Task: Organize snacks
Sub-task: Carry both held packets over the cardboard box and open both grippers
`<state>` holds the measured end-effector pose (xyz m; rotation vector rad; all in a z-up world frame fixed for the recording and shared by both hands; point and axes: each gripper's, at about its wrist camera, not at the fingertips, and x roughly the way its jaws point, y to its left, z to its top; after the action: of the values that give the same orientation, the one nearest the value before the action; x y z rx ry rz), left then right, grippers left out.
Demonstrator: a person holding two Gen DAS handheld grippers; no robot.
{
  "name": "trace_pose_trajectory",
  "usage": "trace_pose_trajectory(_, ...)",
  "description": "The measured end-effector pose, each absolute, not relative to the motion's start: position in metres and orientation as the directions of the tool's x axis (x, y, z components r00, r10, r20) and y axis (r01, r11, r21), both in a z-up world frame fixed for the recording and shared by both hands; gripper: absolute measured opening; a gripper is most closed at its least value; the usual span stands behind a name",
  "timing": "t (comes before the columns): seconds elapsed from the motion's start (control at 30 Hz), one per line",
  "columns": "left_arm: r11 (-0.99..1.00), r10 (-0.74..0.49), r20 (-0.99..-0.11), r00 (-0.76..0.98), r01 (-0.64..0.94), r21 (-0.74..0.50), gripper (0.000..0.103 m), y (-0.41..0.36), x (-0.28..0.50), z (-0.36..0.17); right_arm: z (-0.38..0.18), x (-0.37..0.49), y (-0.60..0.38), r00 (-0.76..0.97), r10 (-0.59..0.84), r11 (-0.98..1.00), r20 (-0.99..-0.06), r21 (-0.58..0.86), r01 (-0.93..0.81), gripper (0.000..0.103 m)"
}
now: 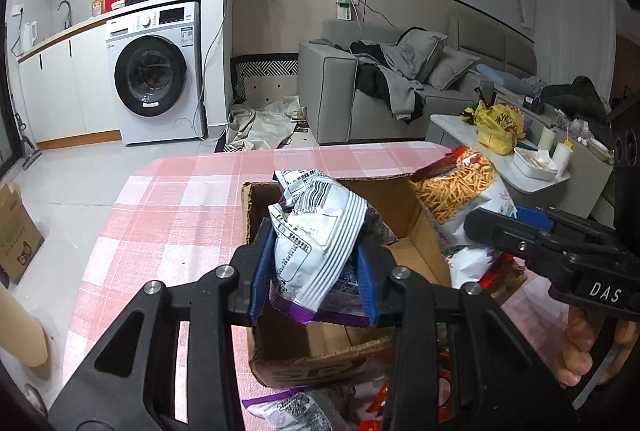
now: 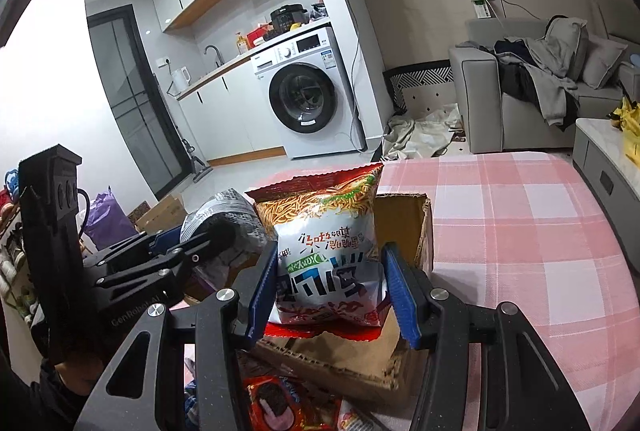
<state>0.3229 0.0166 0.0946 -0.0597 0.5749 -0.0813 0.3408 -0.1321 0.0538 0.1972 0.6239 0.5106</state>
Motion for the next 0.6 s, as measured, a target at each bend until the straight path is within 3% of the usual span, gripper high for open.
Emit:
trace_pose_trajectory(0.47, 0.998, -0.060, -0.581, 0.812, 0.036, -0.053, 0.036, -0.001, 0.347, 0.063, 0.031, 0.355, -0.128, 0.680, 0.484, 0.875, -0.551, 0.316, -0.367, 0.054)
trace_pose_trajectory(0.53, 0.998, -0.062, -0.580, 0.812, 0.037, -0.056, 0.043, 0.001, 0.339, 0.062, 0.034, 0.353, -0.129, 0.685, 0.484, 0.875, -0.544, 0.314, -0.368, 0.058)
trace_pose_trajectory(0.57, 0.997, -0.070, -0.580, 0.811, 0.041, -0.063, 0.048, 0.002, 0.337, 0.063, 0.035, 0.352, -0.131, 0.692, 0.479, 0.878, -0.541, 0.309, -0.365, 0.067)
trace_pose_trajectory(0.6, 0.997, -0.071, -0.579, 0.812, 0.038, -0.069, 0.062, 0.003, 0.335, 0.064, 0.038, 0.349, -0.133, 0.704, 0.473, 0.881, -0.531, 0.301, -0.365, 0.072)
